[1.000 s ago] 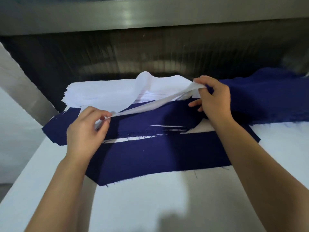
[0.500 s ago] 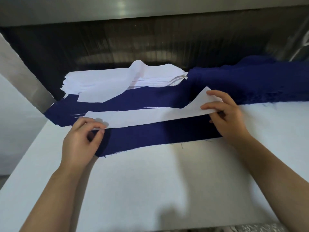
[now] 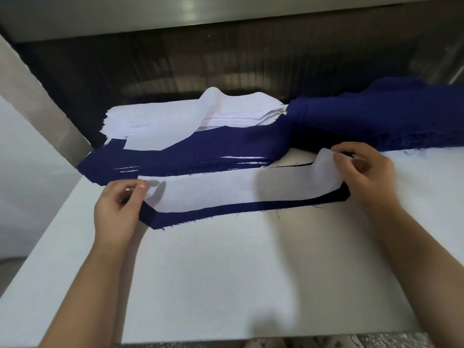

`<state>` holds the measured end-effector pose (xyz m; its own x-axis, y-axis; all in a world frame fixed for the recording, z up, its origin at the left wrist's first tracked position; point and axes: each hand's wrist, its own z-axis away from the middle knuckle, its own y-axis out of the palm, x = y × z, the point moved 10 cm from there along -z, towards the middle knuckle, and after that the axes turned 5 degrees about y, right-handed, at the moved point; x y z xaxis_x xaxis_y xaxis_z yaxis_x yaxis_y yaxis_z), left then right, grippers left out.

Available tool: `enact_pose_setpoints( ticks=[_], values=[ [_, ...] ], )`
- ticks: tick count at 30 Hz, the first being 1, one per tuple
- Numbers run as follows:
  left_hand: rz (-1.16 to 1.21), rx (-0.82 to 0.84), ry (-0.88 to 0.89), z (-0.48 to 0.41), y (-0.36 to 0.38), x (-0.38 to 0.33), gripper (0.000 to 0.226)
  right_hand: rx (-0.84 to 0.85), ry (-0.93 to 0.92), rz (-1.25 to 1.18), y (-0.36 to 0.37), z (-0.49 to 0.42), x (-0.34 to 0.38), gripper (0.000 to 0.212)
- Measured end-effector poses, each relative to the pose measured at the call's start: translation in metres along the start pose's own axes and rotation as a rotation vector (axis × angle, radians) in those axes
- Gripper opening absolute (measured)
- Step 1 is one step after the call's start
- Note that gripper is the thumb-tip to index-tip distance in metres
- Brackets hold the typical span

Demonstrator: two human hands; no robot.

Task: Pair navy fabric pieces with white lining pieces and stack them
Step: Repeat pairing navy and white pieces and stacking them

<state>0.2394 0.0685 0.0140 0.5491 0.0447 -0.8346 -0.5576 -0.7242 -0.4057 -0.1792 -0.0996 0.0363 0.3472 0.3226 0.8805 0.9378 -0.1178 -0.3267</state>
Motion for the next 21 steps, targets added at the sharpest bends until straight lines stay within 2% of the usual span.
enact_pose_setpoints(
  ticks=[2, 5, 9, 16, 21],
  values=[
    [-0.004, 0.041, -0.003, -0.002, 0.003, 0.004, 0.016, -0.019, 0.038, 0.096, -0.001, -0.004, -0.01, 0.021],
    [-0.003, 0.125, 0.03, -0.001, 0.01, 0.007, 0.031, 0.075, 0.04, 0.212, 0.009, -0.007, -0.016, 0.031],
    [-0.071, 0.134, 0.049, -0.002, 0.008, 0.007, 0.047, 0.134, 0.025, 0.313, 0.016, -0.007, -0.015, 0.03],
    [-0.018, 0.082, 0.018, -0.002, 0.005, 0.007, 0.036, 0.088, 0.054, 0.313, 0.003, -0.009, -0.013, 0.033],
    [-0.012, 0.089, 0.005, -0.002, 0.006, 0.011, 0.036, 0.081, 0.083, 0.263, 0.0, -0.009, -0.017, 0.032]
  ],
)
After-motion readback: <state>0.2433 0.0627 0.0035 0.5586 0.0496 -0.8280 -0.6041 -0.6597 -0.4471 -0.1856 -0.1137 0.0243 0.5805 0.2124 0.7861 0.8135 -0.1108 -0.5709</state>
